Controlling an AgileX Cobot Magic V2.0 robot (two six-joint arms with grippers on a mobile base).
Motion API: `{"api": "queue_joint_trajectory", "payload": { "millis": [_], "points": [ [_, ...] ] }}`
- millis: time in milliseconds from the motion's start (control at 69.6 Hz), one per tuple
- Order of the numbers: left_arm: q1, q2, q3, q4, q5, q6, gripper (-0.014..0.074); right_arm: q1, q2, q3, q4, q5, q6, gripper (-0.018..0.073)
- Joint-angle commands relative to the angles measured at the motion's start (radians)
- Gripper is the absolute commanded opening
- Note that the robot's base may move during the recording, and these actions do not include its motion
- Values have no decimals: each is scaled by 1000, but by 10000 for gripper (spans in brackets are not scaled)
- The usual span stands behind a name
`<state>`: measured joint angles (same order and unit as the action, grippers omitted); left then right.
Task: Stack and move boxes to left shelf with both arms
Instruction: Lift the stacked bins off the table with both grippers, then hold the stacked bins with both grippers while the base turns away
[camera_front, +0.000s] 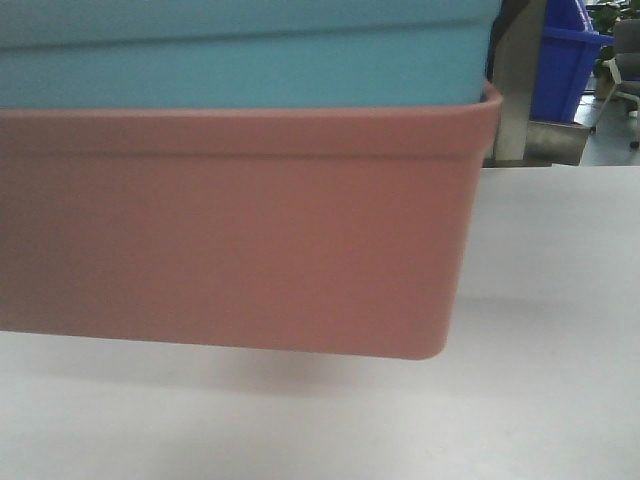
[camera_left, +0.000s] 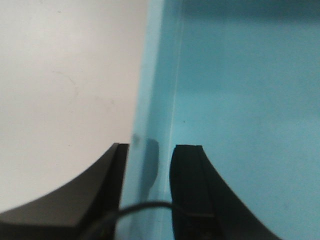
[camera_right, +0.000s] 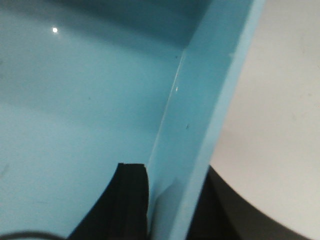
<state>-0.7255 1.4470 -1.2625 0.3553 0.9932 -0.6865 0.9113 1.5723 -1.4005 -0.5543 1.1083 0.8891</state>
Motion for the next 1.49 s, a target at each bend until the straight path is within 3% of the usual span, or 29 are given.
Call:
{"api": "queue_joint_trajectory", "payload": {
  "millis": [0,1480],
  "points": [
    [-67,-48,-49,-135,-269,33,-12,16,-21,-44,-26,-310,37,58],
    [-67,-48,-49,-135,-262,33,-12,16,-21,-44,-26,-284,37,58]
  ]
}}
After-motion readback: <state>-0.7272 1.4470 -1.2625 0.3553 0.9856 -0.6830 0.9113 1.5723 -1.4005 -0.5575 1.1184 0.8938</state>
